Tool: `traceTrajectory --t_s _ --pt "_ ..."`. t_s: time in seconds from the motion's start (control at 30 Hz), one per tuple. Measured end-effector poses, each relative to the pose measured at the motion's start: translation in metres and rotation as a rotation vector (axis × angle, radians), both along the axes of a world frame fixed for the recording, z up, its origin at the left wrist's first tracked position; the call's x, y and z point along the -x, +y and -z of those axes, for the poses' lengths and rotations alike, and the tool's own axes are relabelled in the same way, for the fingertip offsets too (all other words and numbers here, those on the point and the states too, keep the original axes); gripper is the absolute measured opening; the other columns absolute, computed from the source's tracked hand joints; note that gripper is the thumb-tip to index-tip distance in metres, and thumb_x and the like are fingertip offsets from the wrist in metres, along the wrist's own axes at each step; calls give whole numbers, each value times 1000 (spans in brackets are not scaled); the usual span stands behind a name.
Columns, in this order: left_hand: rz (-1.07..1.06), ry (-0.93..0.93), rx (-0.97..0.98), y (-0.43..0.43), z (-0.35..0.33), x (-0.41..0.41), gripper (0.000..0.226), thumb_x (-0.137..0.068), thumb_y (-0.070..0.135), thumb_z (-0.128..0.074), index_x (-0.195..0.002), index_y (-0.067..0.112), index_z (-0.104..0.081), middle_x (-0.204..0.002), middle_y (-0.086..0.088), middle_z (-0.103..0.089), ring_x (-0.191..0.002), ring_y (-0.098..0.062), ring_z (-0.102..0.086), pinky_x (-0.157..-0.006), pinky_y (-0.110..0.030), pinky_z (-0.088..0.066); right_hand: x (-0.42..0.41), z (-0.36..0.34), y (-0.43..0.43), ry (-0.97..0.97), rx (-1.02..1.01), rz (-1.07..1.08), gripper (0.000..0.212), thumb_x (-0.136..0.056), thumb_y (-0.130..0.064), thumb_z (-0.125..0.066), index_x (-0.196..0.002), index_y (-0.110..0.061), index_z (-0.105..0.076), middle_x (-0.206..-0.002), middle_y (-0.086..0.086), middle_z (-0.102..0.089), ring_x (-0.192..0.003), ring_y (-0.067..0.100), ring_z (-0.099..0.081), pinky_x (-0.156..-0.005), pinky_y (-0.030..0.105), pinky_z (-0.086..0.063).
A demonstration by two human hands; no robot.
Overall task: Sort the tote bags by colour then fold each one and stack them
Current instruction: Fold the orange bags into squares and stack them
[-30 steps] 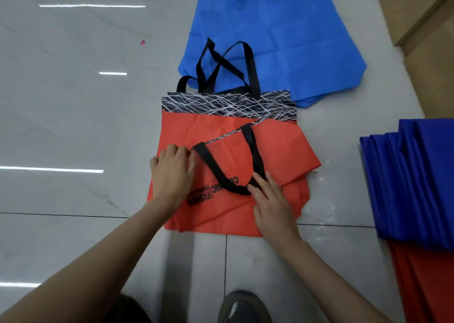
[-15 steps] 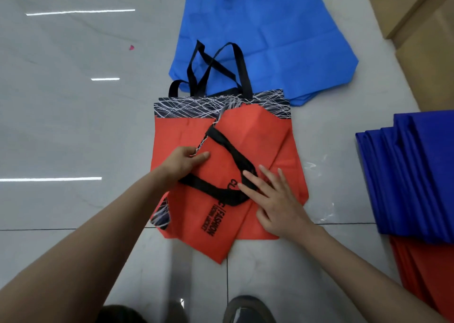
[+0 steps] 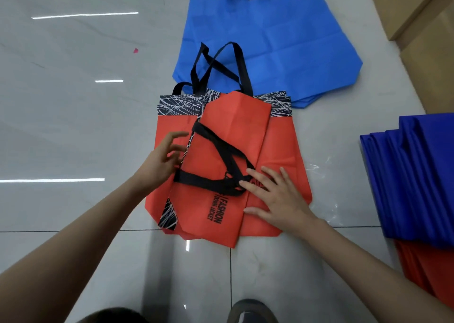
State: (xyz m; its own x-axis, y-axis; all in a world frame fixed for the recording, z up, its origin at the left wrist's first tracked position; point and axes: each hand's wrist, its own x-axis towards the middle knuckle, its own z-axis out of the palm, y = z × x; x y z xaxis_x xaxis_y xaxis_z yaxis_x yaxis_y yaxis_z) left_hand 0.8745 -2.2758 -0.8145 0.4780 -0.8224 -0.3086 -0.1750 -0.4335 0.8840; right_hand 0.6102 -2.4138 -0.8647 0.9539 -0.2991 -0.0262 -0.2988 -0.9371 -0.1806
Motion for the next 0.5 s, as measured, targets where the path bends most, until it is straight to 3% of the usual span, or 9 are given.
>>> traceTrajectory --t_s 0.07,0.17,0.23,0.3,0.37,0.43,0.5 --pt "278 -165 -21 11 1 -10 74 -86 -12 -31 -110 56 -51 -117 2 -55 -100 -7 -56 -90 -27 -47 -1 -1 -3 18 -18 -4 61 -84 -67 -35 -135 -36 -46 -144 -3 -45 -127 26 -41 -103 60 -33" --pt "547 -338 -104 20 4 -11 86 -71 -12 -40 -115 62 -48 -113 13 -47 -99 -8 -52 -87 -29 -45 1 -4 -5 33 -72 -9 55 -88 -57 -36 -138 -36 -43 -146 -3 -41 -130 27 -41 -106 58 -26" --pt "518 -430 -75 22 3 -7 68 -72 4 -52 -121 51 -54 -114 11 -42 -104 -7 -48 -92 -30 -44 2 -6 -5 45 -123 -11 53 -86 -42 -39 -139 -36 -40 -147 -2 -40 -131 29 -40 -107 56 -21" --pt "465 -555 -10 23 6 -5 46 -77 29 -51 -121 31 -61 -120 1 -38 -113 -16 -44 -100 -38 -41 3 -8 -6 53 -165 -20 62 -79 -31 -36 -140 -36 -37 -150 -2 -36 -134 29 -36 -109 54 -17" --pt "407 -551 46 19 10 -1 43 -81 45 -48 -112 25 -68 -129 -3 -37 -120 -26 -43 -102 -43 -37 3 -9 -7 5 -219 -10 65 -76 -31 -34 -141 -36 -37 -153 -5 -30 -138 25 -29 -113 52 -12" --pt "306 -382 100 10 4 7 30 -77 44 -49 -101 43 -68 -129 -2 -48 -119 -24 -50 -98 -37 -38 0 -13 -4 -116 -373 78 58 -79 -39 -41 -137 -37 -42 -151 -10 -30 -138 19 -25 -115 46 -10" --pt "167 -278 140 2 -3 16 18 -78 54 -53 -93 59 -62 -103 12 -64 -104 -1 -56 -91 -22 -39 -9 -22 0 -354 -567 240 44 -80 -44 -54 -121 -31 -56 -134 -16 -43 -129 14 -32 -112 31 -20"
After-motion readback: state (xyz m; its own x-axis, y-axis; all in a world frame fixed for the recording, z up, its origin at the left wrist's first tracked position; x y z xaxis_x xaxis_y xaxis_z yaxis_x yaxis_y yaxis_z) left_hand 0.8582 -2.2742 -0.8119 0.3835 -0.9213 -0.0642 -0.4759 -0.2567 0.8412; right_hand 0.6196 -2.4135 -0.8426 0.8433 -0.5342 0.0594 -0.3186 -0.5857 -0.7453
